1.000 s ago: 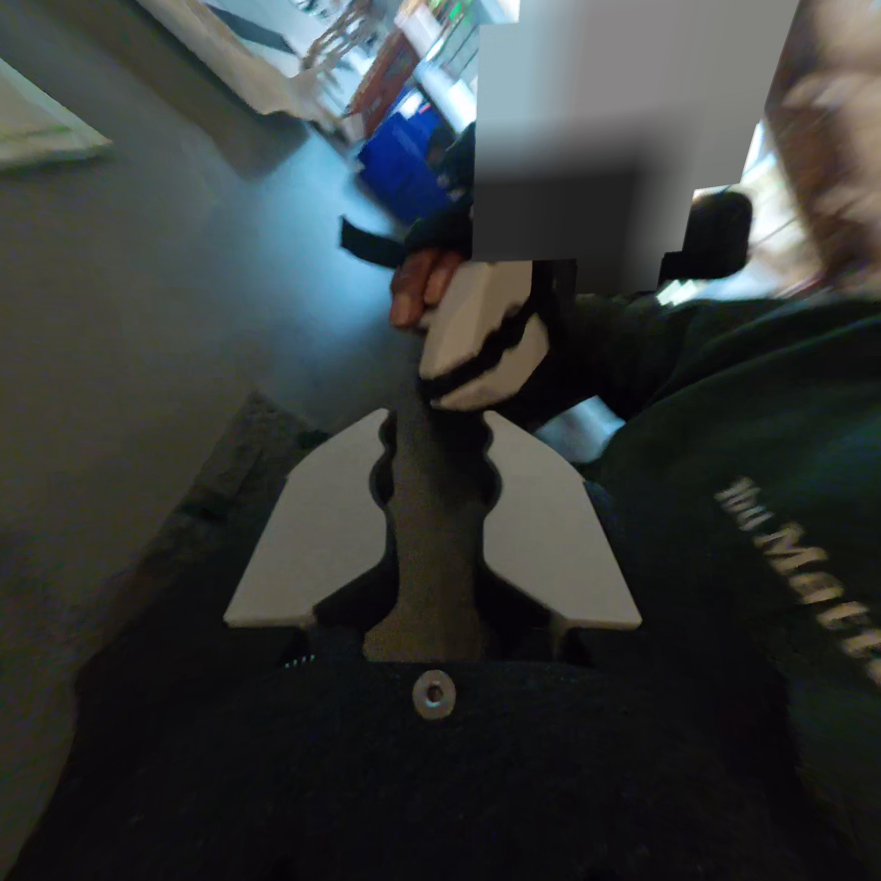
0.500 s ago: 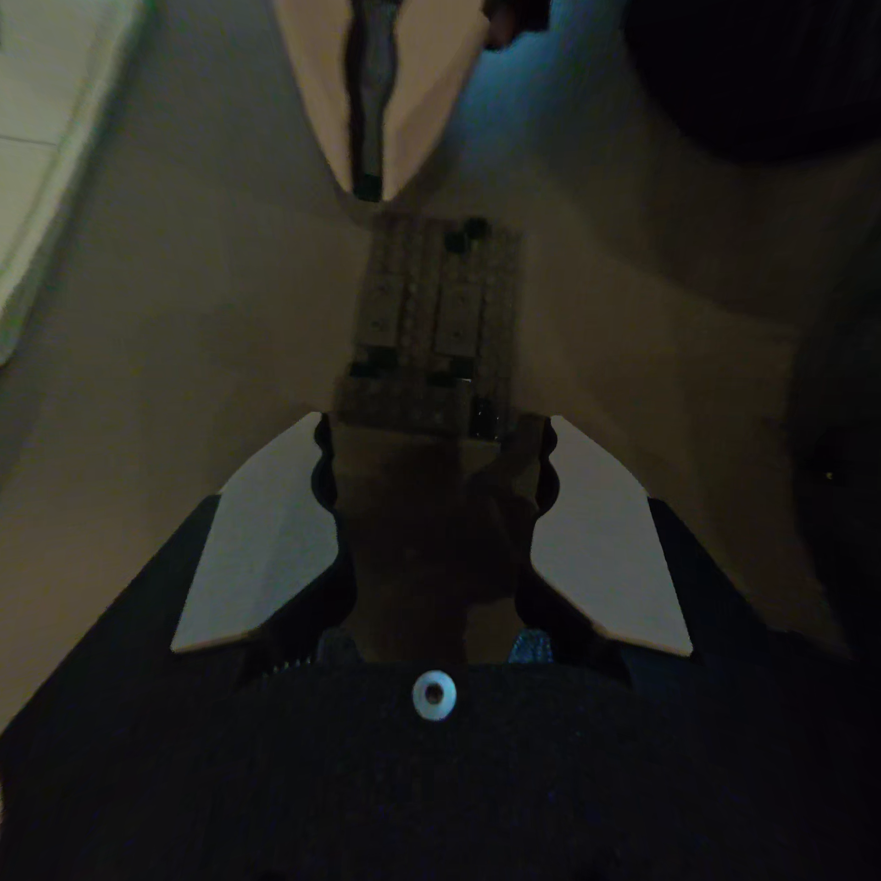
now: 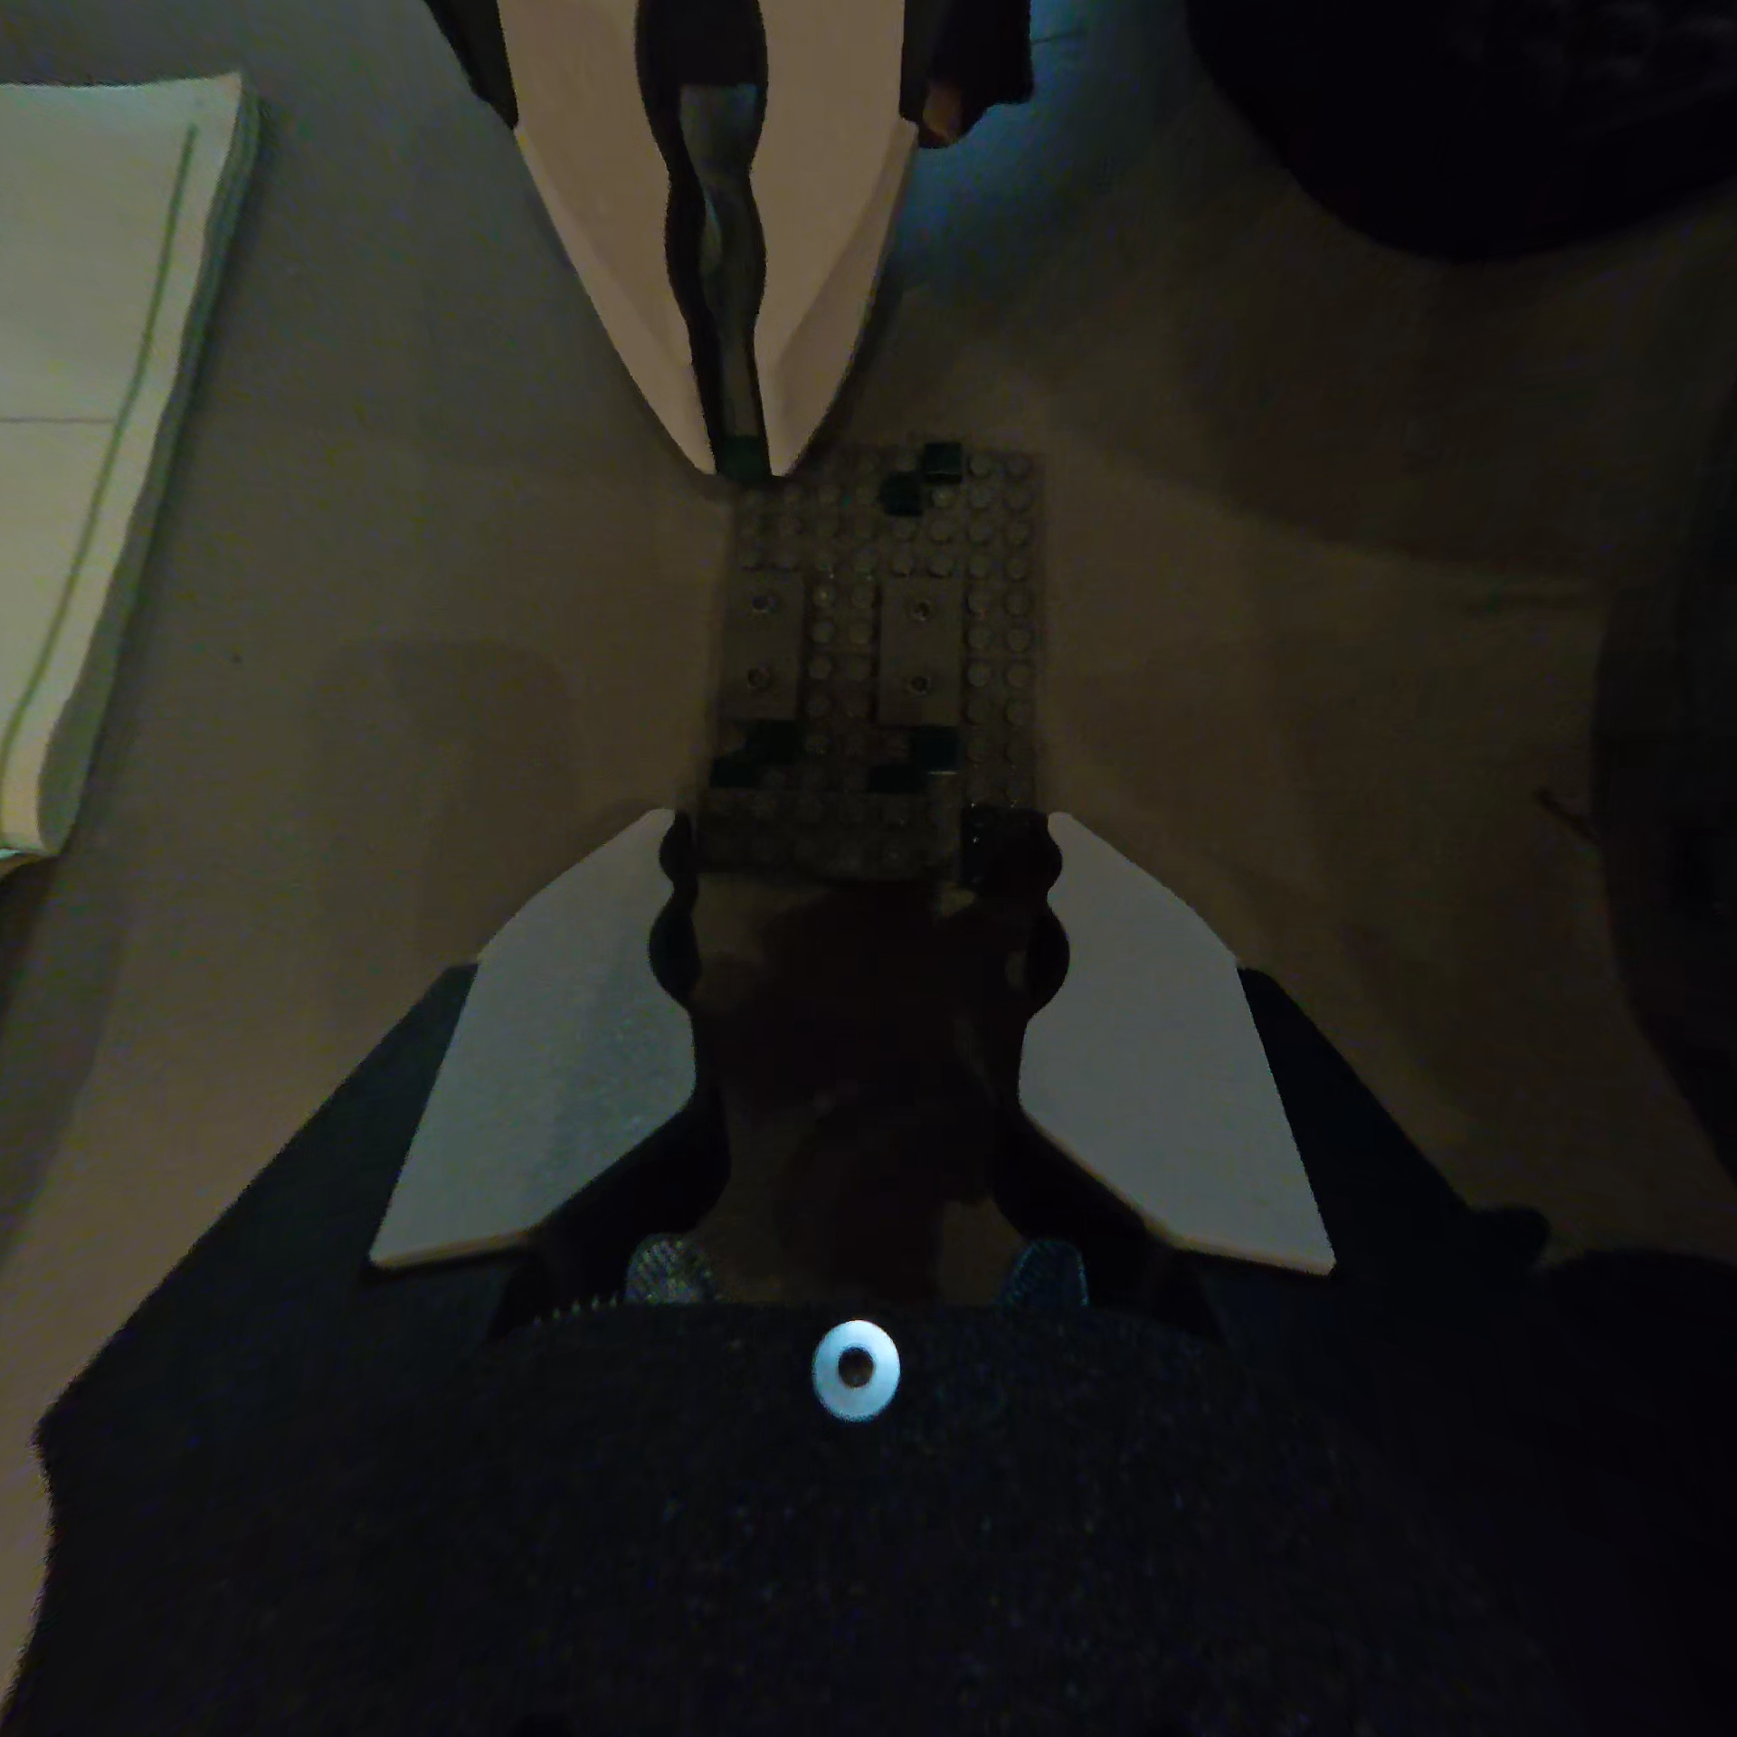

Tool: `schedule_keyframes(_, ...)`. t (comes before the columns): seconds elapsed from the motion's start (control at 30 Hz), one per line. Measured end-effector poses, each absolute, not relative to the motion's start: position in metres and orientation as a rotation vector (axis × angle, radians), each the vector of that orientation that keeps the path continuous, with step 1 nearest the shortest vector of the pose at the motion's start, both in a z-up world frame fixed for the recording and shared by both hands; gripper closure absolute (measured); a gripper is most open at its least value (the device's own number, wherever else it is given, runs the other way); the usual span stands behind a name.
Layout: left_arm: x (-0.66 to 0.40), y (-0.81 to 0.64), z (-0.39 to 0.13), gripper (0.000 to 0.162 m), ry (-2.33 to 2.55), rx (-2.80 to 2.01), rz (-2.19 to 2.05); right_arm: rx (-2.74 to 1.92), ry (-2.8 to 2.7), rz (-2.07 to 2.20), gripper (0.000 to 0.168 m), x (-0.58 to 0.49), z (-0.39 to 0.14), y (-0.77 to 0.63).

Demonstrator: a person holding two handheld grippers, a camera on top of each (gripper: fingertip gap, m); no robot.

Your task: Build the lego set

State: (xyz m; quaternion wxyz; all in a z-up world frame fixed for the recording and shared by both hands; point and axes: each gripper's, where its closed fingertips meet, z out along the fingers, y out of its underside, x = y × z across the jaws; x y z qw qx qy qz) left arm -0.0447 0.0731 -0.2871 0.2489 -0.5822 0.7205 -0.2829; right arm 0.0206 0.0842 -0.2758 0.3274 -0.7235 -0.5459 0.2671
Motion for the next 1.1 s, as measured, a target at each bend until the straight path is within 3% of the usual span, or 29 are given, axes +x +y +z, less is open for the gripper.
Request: schedule_keyframes(1.1, -0.0463, 0.0679, -0.2862, 0.094, 1.932, -1.565, -0.785, -1.868, -1.552, 0.720, 0.157, 0.0216, -0.2702, 0.0785)
